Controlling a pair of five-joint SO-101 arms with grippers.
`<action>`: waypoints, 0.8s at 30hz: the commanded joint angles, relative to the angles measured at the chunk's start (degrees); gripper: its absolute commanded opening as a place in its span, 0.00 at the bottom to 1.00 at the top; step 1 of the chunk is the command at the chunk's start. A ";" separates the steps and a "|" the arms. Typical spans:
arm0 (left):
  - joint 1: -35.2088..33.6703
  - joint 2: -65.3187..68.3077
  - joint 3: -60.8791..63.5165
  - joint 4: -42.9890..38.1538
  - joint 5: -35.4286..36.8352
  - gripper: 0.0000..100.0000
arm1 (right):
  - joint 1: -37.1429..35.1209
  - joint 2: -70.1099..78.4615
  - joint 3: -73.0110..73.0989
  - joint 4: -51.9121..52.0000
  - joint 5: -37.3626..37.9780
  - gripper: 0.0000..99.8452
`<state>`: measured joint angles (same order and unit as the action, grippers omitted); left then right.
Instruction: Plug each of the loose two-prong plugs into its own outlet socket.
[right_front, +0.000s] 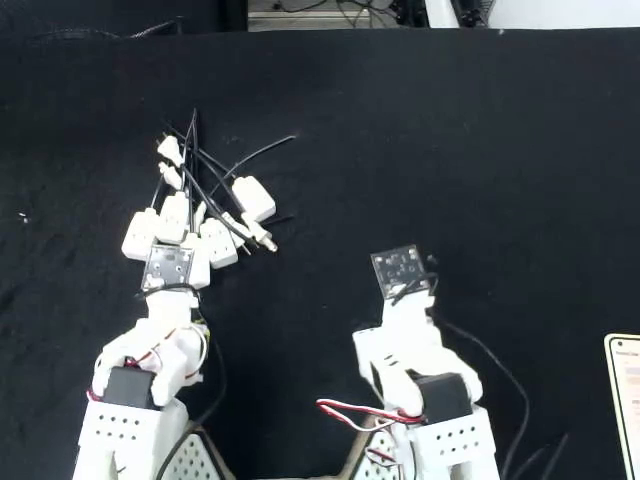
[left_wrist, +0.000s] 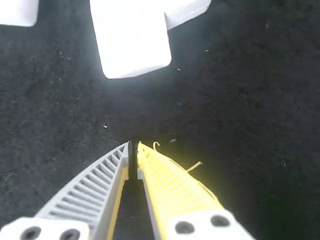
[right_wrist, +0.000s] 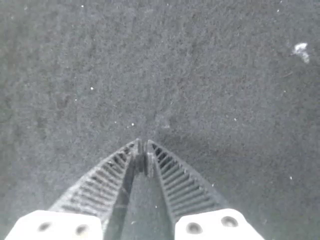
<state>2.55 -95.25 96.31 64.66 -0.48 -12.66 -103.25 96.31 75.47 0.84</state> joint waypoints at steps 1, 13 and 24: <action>0.92 -0.44 1.10 -0.62 0.18 0.04 | 0.97 -5.23 0.22 -0.62 0.09 0.01; -25.98 -0.44 -15.34 -14.33 -18.20 0.05 | 1.93 -5.23 -9.89 -25.49 2.29 0.02; -34.59 -0.35 -9.63 -39.30 -18.64 0.06 | 3.60 -5.23 -19.65 -32.26 14.77 0.02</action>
<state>-30.95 -95.16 90.42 28.26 -21.32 -11.25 -103.25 85.14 45.49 14.55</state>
